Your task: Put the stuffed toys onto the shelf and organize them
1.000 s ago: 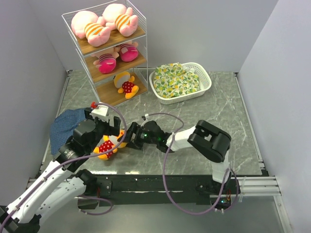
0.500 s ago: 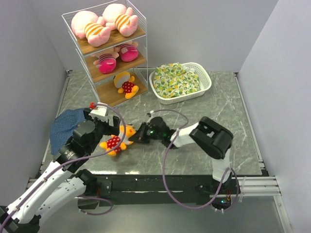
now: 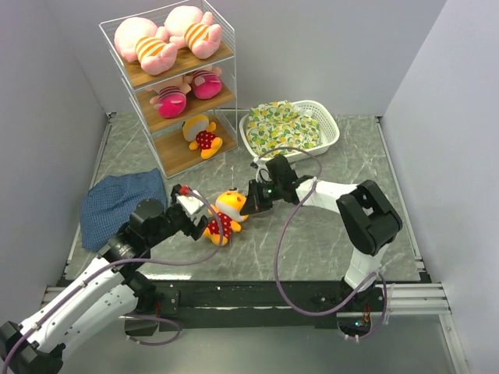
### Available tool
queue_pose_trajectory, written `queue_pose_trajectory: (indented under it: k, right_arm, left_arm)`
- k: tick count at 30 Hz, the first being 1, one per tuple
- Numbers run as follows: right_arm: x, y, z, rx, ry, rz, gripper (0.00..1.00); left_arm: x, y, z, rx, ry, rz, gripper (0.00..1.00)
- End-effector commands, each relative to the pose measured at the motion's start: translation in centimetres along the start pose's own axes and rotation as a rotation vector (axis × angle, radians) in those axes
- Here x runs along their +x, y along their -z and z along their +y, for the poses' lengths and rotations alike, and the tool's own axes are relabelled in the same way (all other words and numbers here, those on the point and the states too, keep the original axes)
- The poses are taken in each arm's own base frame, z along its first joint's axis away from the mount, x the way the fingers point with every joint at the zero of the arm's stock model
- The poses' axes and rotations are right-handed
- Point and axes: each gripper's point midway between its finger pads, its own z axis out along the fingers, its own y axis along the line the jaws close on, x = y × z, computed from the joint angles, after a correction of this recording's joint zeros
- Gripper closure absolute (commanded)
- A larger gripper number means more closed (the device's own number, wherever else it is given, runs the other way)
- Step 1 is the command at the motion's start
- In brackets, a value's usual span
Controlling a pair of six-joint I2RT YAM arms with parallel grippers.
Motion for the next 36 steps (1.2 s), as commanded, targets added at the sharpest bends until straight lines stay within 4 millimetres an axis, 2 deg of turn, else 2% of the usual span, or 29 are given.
queue_pose_trajectory:
  k: [1, 2, 3, 4, 5, 6, 7, 8, 11, 15, 18, 19, 21, 22, 24, 28, 33, 36]
  right_arm:
    - [3.3, 1.0, -0.7, -0.070, 0.077, 0.213, 0.95]
    - [2.0, 0.5, -0.5, -0.073, 0.104, 0.215, 0.93]
    - [2.5, 0.8, -1.5, -0.011, 0.079, 0.263, 0.92]
    - [2.1, 0.7, -1.9, 0.013, 0.107, 0.279, 0.90]
    - [0.6, 0.2, -1.8, 0.025, 0.128, 0.277, 0.85]
    - [0.5, 0.4, -1.8, 0.037, 0.124, 0.295, 0.83]
    - [-0.7, 0.5, -1.6, 0.034, 0.136, 0.272, 0.79]
    - [-1.2, 0.5, -1.3, 0.026, 0.134, 0.261, 0.66]
    - [-2.9, 1.5, -0.2, 0.011, 0.141, 0.205, 0.42]
    - [-4.4, 3.7, 1.3, 0.035, 0.145, 0.119, 0.28]
    - [-5.6, 5.8, 1.8, 0.059, 0.129, 0.029, 0.24]
    - [-6.2, 7.0, 2.6, 0.059, 0.109, -0.019, 0.24]
    - [-6.3, 8.0, 1.2, 0.095, 0.064, -0.081, 0.23]
    - [-5.6, 8.8, 1.0, 0.105, 0.027, -0.102, 0.22]
    - [-6.1, 9.9, 0.6, 0.110, -0.002, -0.159, 0.22]
    - [-5.7, 12.1, 0.4, 0.116, -0.022, -0.237, 0.22]
    - [-5.5, 14.0, 1.2, 0.102, -0.004, -0.308, 0.21]
    - [-4.9, 14.3, 1.2, 0.095, -0.002, -0.317, 0.21]
  left_arm:
    - [-1.1, -0.1, -2.7, 0.198, -0.302, -0.041, 0.21]
    - [-0.4, -0.3, -2.9, 0.214, -0.343, -0.016, 0.21]
    - [0.4, -0.3, -3.1, 0.240, -0.408, 0.014, 0.21]
    - [0.7, -0.4, -3.6, 0.262, -0.438, 0.023, 0.20]
    - [1.4, -0.7, -3.9, 0.280, -0.456, 0.051, 0.19]
    - [1.9, -0.8, -3.9, 0.289, -0.489, 0.069, 0.19]
    - [2.3, -1.0, -4.1, 0.305, -0.503, 0.079, 0.19]
    - [3.0, -1.2, -4.4, 0.329, -0.533, 0.098, 0.20]
    - [4.4, -2.0, -4.7, 0.348, -0.590, 0.134, 0.20]
    - [4.7, -2.9, -5.2, 0.367, -0.642, 0.146, 0.21]
    - [4.9, -3.4, -5.8, 0.391, -0.651, 0.127, 0.21]
    - [5.1, -3.5, -6.0, 0.402, -0.652, 0.126, 0.21]
    - [5.7, -3.7, -6.5, 0.427, -0.654, 0.137, 0.21]
    - [5.9, -3.7, -7.0, 0.450, -0.652, 0.133, 0.22]
    - [6.3, -3.5, -7.8, 0.477, -0.646, 0.131, 0.22]
    - [6.9, -3.1, -9.0, 0.520, -0.628, 0.120, 0.23]
    - [7.2, -2.6, -9.9, 0.558, -0.596, 0.118, 0.25]
    - [8.0, -2.8, -10.5, 0.576, -0.594, 0.141, 0.27]
